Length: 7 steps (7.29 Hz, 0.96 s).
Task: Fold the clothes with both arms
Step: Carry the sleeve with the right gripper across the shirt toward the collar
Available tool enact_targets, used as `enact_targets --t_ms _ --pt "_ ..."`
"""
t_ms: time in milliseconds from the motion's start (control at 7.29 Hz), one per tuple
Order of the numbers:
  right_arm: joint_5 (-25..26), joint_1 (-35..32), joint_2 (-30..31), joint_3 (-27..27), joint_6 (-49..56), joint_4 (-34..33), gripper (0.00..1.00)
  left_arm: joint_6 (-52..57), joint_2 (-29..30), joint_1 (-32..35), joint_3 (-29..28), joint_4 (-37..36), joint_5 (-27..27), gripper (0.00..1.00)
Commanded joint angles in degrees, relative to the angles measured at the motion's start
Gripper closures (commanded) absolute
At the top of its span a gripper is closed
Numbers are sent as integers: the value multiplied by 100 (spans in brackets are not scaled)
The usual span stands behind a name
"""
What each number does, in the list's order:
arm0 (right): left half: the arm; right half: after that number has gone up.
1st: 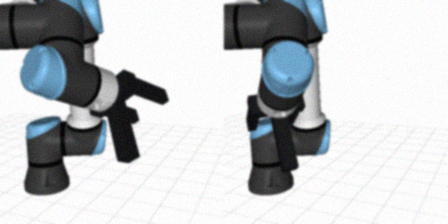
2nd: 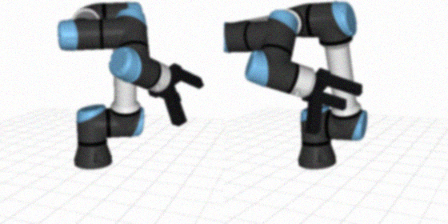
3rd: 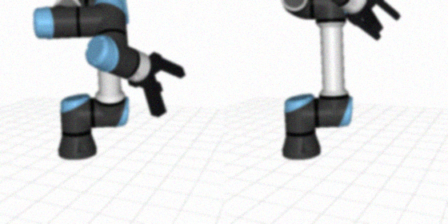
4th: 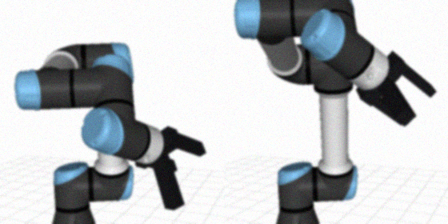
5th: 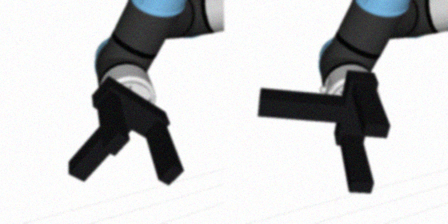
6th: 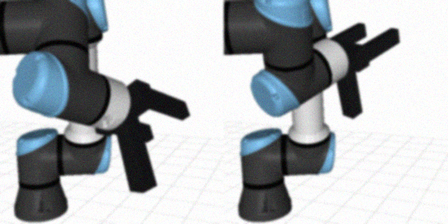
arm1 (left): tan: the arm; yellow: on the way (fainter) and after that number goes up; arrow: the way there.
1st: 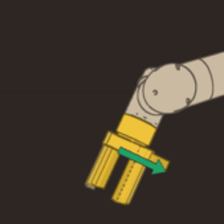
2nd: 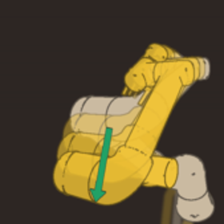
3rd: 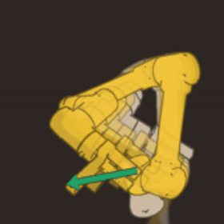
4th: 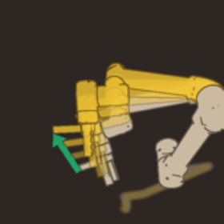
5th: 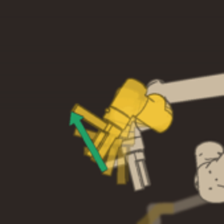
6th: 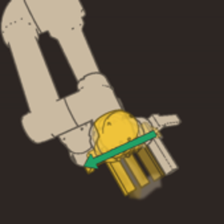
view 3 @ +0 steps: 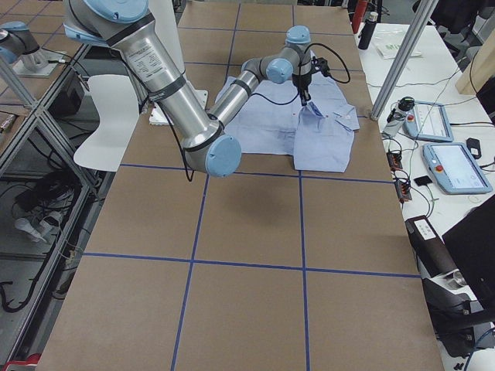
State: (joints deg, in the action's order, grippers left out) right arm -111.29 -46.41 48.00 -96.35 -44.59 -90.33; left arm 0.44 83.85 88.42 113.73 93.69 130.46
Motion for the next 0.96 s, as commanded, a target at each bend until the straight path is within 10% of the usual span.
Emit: enact_targets --t_ms 0,823 --pt "676 412 -833 475 -732 -11 100 9 0 0 9 0 6 0" --pt "2565 1317 -2470 2477 -1843 103 93 9 -9 0 -9 0 6 0"
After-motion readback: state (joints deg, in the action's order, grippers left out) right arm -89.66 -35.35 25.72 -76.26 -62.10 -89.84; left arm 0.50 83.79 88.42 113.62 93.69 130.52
